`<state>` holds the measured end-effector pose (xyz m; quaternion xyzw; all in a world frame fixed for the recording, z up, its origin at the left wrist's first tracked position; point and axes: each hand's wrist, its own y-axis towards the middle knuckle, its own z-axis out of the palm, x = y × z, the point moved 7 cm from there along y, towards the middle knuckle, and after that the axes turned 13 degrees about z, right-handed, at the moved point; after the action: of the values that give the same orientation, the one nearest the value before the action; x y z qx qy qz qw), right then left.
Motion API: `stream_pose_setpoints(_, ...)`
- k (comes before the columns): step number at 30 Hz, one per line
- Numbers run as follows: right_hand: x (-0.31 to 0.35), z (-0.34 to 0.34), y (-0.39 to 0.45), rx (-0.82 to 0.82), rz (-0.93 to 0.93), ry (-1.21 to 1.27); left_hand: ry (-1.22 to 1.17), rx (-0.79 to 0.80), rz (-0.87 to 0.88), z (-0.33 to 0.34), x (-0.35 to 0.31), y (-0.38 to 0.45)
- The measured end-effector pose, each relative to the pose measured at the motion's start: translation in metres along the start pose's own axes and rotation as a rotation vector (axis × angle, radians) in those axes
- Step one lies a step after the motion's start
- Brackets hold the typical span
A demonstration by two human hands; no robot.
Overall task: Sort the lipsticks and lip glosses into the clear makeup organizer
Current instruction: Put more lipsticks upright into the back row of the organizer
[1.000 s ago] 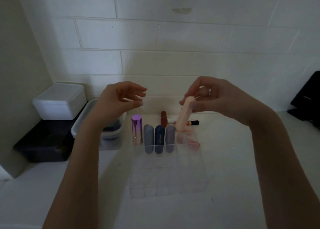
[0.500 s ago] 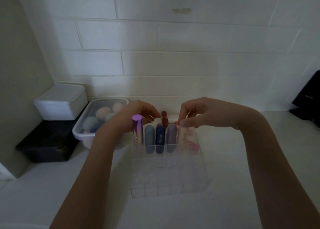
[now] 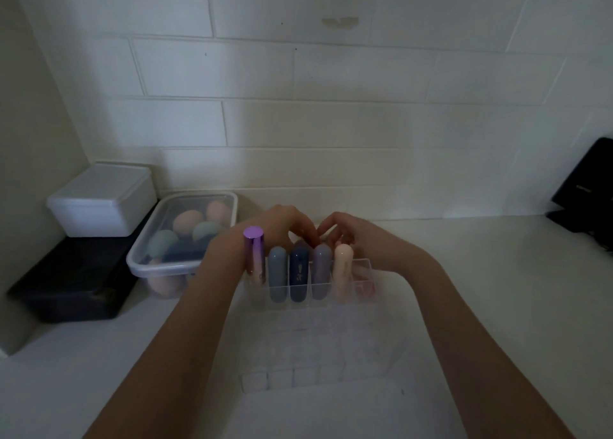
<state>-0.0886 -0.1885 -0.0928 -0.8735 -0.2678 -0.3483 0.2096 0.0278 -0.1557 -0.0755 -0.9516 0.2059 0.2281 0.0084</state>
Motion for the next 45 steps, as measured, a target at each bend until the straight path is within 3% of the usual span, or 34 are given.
stream_pose_setpoints(11, -0.010, 0.007, 0.011, -0.046, -0.019, -0.046, 0.026, 0.038, -0.014, 0.008, 0.007, 0.007)
stream_pose_setpoints(15, -0.001, -0.015, -0.001, -0.145, -0.084, 0.241, -0.094, -0.287, 0.087, -0.023, 0.002, -0.004)
stream_pose_setpoints(18, 0.016, -0.029, -0.015, -0.106, -0.122, 0.411, -0.419, -0.601, 0.205, -0.054, -0.014, -0.021)
stream_pose_setpoints(21, 0.039, -0.034, -0.030, -0.028, -0.179, 0.374, -0.801, -0.739, 0.260, -0.065, -0.021, -0.034)
stream_pose_setpoints(24, 0.060, -0.036, -0.046, 0.014, -0.216, 0.366, -0.962, -0.807, 0.299, -0.067, -0.022, -0.041)
stream_pose_setpoints(28, 0.083, -0.026, -0.059, 0.109, -0.231, 0.281, -0.974, -0.834, 0.305, -0.066, -0.025, -0.041)
stream_pose_setpoints(33, 0.090, -0.022, -0.064, 0.111, -0.203, 0.211, -0.972, -0.830, 0.349, -0.067, -0.030, -0.040)
stream_pose_setpoints(40, 0.077, -0.046, -0.064, 0.007, -0.187, 0.333, -1.029, -0.822, 0.287, -0.065, -0.025, -0.047)
stream_pose_setpoints(45, 0.073, -0.060, -0.062, -0.120, -0.254, 0.469, -1.104, -0.779, 0.363, -0.065, -0.021, -0.049)
